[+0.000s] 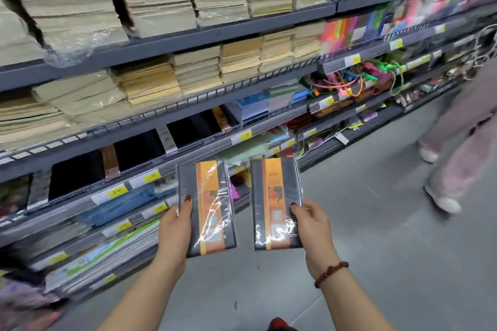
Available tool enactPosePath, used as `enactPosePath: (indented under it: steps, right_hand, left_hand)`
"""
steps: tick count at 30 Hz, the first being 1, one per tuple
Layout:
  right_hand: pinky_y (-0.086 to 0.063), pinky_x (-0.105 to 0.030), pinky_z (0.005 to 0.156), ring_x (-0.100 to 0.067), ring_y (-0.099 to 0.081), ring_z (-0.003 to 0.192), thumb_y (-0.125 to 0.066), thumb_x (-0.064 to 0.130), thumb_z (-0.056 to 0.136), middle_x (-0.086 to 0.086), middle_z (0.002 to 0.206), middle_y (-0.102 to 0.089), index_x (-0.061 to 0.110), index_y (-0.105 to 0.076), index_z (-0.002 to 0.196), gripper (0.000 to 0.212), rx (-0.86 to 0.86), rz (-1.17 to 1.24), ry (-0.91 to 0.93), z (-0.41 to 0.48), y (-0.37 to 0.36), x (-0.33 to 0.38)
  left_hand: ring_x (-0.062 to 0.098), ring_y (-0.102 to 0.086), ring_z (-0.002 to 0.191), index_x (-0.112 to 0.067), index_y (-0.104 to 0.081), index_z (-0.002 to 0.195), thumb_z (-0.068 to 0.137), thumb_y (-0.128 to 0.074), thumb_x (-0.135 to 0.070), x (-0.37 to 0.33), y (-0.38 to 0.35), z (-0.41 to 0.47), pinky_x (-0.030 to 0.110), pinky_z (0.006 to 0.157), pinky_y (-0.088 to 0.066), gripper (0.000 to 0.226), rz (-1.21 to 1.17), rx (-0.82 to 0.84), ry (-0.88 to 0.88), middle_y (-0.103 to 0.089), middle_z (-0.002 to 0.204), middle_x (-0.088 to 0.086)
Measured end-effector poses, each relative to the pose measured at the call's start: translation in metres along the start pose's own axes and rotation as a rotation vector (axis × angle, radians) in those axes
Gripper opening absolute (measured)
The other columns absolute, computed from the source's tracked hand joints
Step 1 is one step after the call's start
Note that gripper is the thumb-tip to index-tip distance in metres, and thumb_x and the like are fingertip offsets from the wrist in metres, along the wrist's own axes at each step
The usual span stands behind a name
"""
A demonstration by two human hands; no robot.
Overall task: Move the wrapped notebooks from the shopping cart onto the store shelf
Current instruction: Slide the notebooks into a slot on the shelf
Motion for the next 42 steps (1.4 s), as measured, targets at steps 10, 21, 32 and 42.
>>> enactPosePath:
  steps: [10, 21, 32, 42]
  right_hand:
    - [-0.049, -0.024, 0.053, -0.016, -0.063, 0.064, -0.052, 0.009, 0.092, -0.005, 0.079, -0.067, 0.011, -0.058, 0.097, 0.008, 0.157, -0.061, -0.060, 0.071, -0.009, 0.028]
    - [-0.050, -0.018, 0.046, -0.013, -0.064, 0.056, -0.049, 0.003, 0.092, -0.007, 0.074, -0.067, 0.008, -0.059, 0.086, 0.012, 0.207, -0.121, -0.050, 0.142, -0.061, 0.061]
    - [-0.048, -0.029, 0.058, -0.019, -0.060, 0.065, -0.054, 0.010, 0.093, -0.009, 0.078, -0.065, 0.017, -0.053, 0.080, 0.014, 0.319, -0.234, -0.166, 0.223, -0.116, 0.065]
    - [-0.051, -0.031, 0.062, -0.020, -0.061, 0.069, -0.054, 0.005, 0.090, -0.012, 0.089, -0.065, 0.009, -0.054, 0.111, 0.022, 0.453, -0.263, -0.270, 0.327, -0.162, 0.040]
  left_hand:
    - [0.026, -0.068, 0.092, -0.015, -0.068, 0.105, 0.096, -0.047, -0.040, -0.008, -0.041, 0.022, 0.044, 0.091, -0.051, 0.034, -0.064, -0.129, 0.034, -0.073, 0.098, 0.006]
    - [0.028, -0.068, 0.087, -0.014, -0.066, 0.094, 0.097, -0.046, -0.036, -0.037, -0.061, 0.101, 0.044, 0.087, -0.052, 0.030, -0.118, -0.175, 0.057, -0.073, 0.091, 0.007]
    - [0.025, -0.070, 0.085, -0.013, -0.064, 0.098, 0.096, -0.045, -0.041, -0.035, -0.074, 0.152, 0.036, 0.071, -0.055, 0.034, -0.116, -0.304, 0.137, -0.071, 0.096, 0.009]
    - [0.021, -0.069, 0.074, -0.014, -0.063, 0.086, 0.096, -0.048, -0.036, -0.010, -0.112, 0.214, 0.033, 0.070, -0.055, 0.028, -0.196, -0.451, 0.179, -0.073, 0.077, 0.002]
Point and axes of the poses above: each hand's wrist, its own z-axis towards the middle knuckle, its own y-axis out of the back of the hand, x = y × z, the point moved 2 cm from there along z, towards the middle knuckle
